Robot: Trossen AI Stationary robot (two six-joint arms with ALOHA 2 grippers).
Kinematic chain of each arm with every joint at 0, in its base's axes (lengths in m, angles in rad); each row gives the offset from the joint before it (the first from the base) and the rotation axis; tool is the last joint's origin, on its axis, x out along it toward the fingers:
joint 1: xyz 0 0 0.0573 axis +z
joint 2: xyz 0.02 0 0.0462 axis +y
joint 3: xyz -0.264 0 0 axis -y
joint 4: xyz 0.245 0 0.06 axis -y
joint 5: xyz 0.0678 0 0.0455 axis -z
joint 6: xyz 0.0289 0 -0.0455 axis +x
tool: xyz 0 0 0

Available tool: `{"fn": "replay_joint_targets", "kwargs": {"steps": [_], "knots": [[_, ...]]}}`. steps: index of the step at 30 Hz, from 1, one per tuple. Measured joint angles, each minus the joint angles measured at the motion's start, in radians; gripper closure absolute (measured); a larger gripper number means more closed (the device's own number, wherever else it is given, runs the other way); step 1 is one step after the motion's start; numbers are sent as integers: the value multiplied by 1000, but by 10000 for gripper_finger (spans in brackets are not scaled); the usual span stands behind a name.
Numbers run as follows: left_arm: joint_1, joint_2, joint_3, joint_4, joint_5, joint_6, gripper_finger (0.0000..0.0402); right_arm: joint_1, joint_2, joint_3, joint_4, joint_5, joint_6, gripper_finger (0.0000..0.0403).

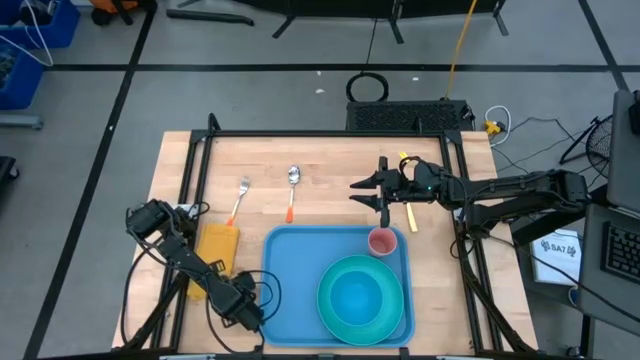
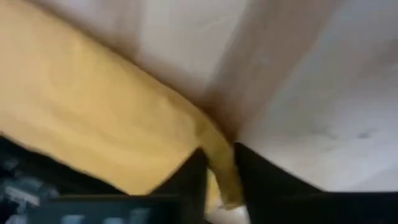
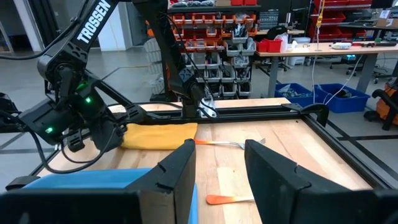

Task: Set up tray
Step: Put the yellow table napkin on the blue tray to the left of the blue plate

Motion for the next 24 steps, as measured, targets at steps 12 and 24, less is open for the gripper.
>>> {"fn": "replay_joint_targets", "kwargs": {"steps": [12,24], "knots": [[7,0,55,-159,-28,122,397,0,0,0,6,0,0,271],[100,0,327,-282,-236,231,398,0,0,0,19,-1,1,271]]}}
